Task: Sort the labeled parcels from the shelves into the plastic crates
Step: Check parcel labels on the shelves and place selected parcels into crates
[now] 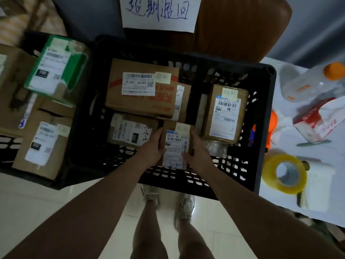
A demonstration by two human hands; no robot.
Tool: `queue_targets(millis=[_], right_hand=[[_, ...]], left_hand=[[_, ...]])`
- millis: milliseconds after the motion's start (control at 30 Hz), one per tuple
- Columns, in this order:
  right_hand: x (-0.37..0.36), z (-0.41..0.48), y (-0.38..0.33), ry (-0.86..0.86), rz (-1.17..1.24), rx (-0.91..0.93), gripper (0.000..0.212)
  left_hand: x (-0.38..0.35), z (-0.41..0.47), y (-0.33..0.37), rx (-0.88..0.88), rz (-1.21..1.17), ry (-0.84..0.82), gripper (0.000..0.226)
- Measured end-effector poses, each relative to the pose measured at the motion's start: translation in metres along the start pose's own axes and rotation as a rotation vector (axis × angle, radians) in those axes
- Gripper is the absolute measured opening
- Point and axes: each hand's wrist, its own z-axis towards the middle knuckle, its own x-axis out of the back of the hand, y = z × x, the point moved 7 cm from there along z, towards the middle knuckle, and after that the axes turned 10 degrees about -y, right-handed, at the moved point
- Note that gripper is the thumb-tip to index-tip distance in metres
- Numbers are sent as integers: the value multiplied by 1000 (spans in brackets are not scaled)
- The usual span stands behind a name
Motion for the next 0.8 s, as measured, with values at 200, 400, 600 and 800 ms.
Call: queue_targets(millis=[200, 400, 600, 800], right_hand=[[-13, 24, 21, -94, -165, -34, 78], [-15, 45, 31, -182, -665, -85, 65], [-11, 38, 35, -174, -781, -74, 68], [3, 4, -6, -143, -804, 44, 43]], left_hand=[[-2, 23, -24, 20, 108, -98, 84], [-8, 36, -7, -66, 1036, -28, 66], [-2, 28, -10, -27, 1183, -52, 62], [17, -15, 5, 41, 1119, 81, 46]])
